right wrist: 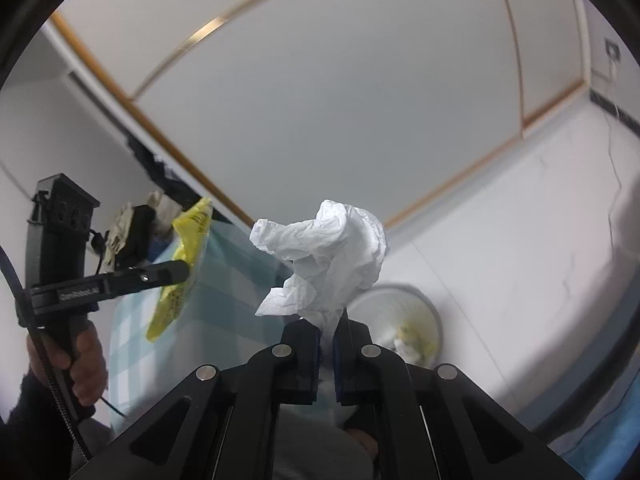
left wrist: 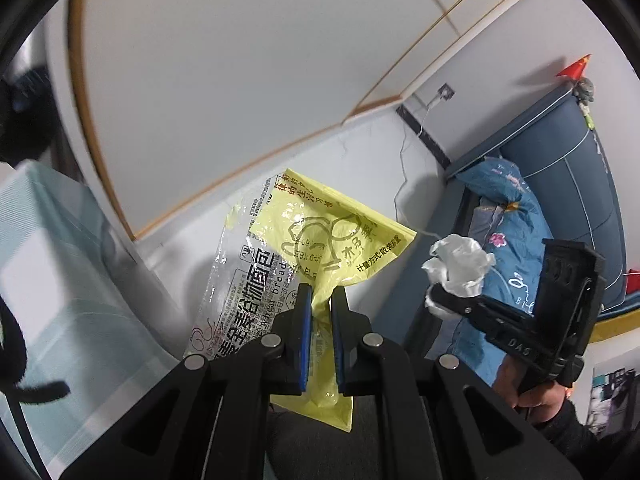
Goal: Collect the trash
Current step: 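Carry the white bag and the yellow-clear packet in both grippers over the bin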
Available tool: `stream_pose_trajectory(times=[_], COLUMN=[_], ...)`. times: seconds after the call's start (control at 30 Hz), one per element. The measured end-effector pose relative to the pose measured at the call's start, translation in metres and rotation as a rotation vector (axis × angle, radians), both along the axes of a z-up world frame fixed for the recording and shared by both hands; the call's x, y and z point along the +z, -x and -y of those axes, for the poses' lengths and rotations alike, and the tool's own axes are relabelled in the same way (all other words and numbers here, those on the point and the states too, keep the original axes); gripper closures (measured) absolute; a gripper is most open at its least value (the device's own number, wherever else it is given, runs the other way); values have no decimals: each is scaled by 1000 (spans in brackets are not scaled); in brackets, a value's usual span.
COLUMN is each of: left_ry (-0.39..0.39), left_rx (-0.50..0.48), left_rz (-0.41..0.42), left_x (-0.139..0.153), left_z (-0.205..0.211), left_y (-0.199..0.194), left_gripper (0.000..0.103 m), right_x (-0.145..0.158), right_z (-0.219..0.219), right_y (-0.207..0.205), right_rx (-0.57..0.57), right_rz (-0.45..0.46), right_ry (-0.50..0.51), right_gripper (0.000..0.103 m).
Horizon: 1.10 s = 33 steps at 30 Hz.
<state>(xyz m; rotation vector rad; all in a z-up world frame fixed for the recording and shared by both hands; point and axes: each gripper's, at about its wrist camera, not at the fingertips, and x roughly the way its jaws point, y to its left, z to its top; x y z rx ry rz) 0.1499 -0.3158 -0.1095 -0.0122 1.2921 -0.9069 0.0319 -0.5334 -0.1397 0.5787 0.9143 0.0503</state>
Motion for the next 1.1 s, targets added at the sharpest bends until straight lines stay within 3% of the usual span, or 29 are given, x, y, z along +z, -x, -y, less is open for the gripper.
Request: stream_pose_trajectory(times=[0.23, 0.43, 0.63, 0.97, 1.1], left_ry=[-71, -145, -160, -174, -176], left_rx=[-4, -40, -24, -4, -5], left_rz=[-112, -172, -232, -285, -288], left_x=[-47, -72, -89, -109, -112], left_z=[27, 41, 44, 45, 49], left_y=[-1, 1, -10, -14, -14], left_gripper=[98, 98, 98, 98, 98], right_x=[-66, -114, -160, -202, -208], right_z=[16, 14, 9, -15, -15], right_y=[-17, -39, -58, -67, -72], right_rx=[-9, -8, 33, 79, 80], right_rz=[-116, -197, -286, -376, -400], right_ry=[-53, -114, -179, -196, -212], right_gripper=[99, 99, 98, 95, 82])
